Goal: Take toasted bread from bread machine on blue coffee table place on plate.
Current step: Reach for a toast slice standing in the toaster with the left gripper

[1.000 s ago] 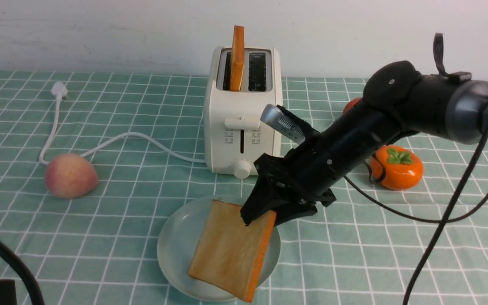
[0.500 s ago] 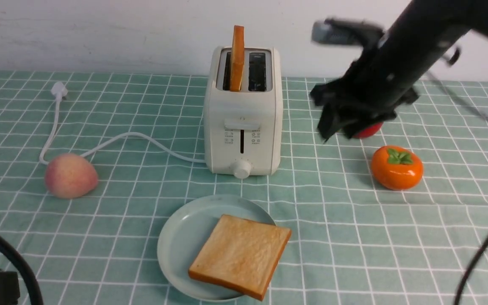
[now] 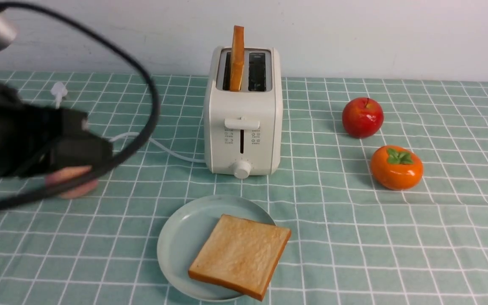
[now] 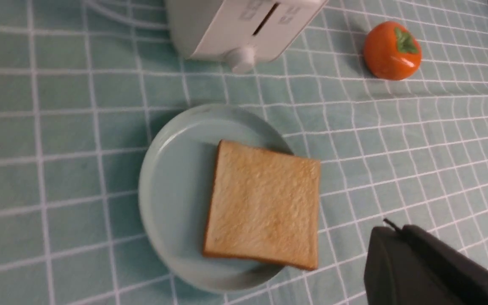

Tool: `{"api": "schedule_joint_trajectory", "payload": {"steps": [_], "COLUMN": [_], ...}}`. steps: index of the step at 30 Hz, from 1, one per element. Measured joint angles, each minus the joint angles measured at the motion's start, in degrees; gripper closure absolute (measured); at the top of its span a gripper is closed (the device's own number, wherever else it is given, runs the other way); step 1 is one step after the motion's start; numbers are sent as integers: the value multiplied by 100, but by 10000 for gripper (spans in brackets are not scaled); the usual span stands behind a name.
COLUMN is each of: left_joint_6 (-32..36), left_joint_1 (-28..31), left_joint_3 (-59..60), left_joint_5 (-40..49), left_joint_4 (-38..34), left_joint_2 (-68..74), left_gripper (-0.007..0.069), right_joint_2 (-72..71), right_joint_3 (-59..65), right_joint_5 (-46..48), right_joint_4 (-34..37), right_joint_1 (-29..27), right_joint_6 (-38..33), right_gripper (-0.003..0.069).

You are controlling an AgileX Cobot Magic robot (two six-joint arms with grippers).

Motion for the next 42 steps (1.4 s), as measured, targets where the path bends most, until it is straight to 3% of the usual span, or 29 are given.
{"api": "schedule_joint_trajectory", "payload": {"steps": [4, 6, 8, 12, 18, 23, 25, 30, 42], "left_joint_6": [-106, -575, -1043, -1356, -1356, -1308, -1150, -1013, -1228], "left_joint_1": [-507, -958, -1123, -1184, -1184, -1304, -1424, -1523, -1518], "left_joint_3": [-928, -1906, -2589, -3749, -4712, -4827, -4830, -4830, -4853], "left_joint_5": [16, -6, -37, -80, -814, -1463, -1707, -2116, -2289], "left_joint_4": [252, 922, 1431, 2052, 2159, 2025, 2027, 2099, 2468], "left_joint_2": [748, 1524, 2096, 3065, 4151, 4667, 4945, 5367, 5203], "left_gripper": [638, 638, 638, 638, 589, 420, 292, 146, 188], "right_joint_2": [-1266, -2171, -2628, -3253, -3423, -3423, -3423, -3423, -3423], "right_joint_3": [1779, 3059, 3621, 4244, 4379, 4390, 4390, 4390, 4390], "right_joint_5": [-1267, -2162, -2449, -2548, -2314, -2213, -2165, -1991, -1678], "right_joint_4": [-10, -208, -312, -659, -1114, -1265, -1330, -1399, -1369], "right_joint_1": [0, 0, 0, 0, 0, 0, 0, 0, 0], "right_joint_6": [27, 335, 641, 1011, 959, 940, 940, 940, 940], "right_gripper": [669, 667, 667, 667, 667, 667, 667, 667, 663]}}
